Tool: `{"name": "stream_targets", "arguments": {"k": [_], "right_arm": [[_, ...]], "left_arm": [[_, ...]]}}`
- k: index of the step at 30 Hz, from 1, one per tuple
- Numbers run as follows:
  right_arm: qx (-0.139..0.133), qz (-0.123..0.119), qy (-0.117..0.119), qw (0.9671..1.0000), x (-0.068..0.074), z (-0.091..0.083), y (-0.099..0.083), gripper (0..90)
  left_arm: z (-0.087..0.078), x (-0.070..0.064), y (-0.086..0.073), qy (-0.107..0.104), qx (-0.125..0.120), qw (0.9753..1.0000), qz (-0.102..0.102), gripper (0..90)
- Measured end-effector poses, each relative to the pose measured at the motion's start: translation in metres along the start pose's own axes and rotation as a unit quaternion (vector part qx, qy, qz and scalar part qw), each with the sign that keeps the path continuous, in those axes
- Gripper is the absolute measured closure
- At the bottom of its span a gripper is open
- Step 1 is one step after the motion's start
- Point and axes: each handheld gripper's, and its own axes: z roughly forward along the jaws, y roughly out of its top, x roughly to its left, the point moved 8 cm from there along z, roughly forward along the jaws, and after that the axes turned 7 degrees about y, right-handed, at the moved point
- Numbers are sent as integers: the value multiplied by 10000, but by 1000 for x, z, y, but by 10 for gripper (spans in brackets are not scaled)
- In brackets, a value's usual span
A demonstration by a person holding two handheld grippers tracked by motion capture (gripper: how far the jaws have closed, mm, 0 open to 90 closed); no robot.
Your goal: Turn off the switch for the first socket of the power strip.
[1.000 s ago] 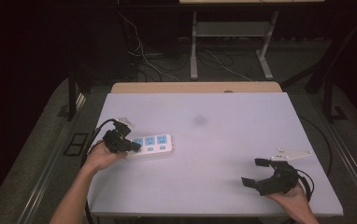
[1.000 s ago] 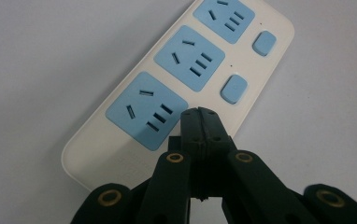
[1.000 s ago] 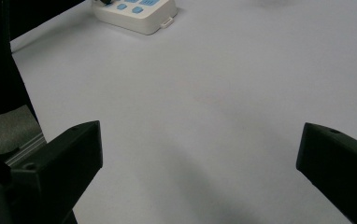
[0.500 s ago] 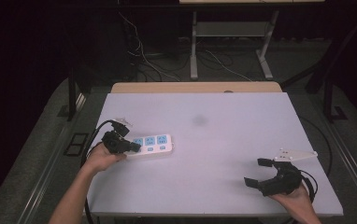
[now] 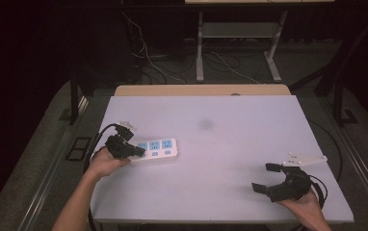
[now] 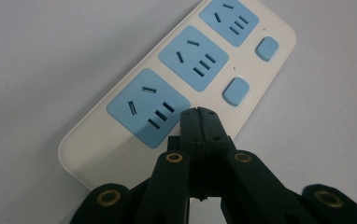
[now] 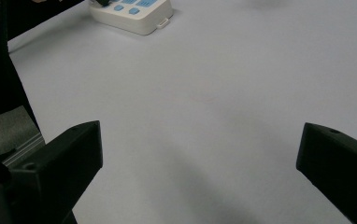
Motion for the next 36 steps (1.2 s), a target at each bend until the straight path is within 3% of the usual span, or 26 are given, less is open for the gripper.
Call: {"name": "stream_targets", "arguments": {"k": [4, 6, 11, 25, 36], "right_arm": [[-6, -19, 6, 10000, 0, 0, 0, 3], [-6, -7, 6, 10000, 0, 0, 0, 3], [-5, 9, 3, 10000, 0, 1, 0, 3], [-26, 20, 11, 10000, 0, 0, 0, 3], [-29, 9, 20, 10000, 1, 1, 0, 3]], "left_arm": [[0, 1, 0, -34, -1, 10000, -31, 895], [-4, 1, 4, -99, -162, 9998, -115, 895], [-4, -4, 6, -128, -169, 9998, -24, 894], [-23, -10, 20, 140, -359, 9991, 200, 893], [-45, -18, 25, 247, -782, 9966, 116, 891]]}}
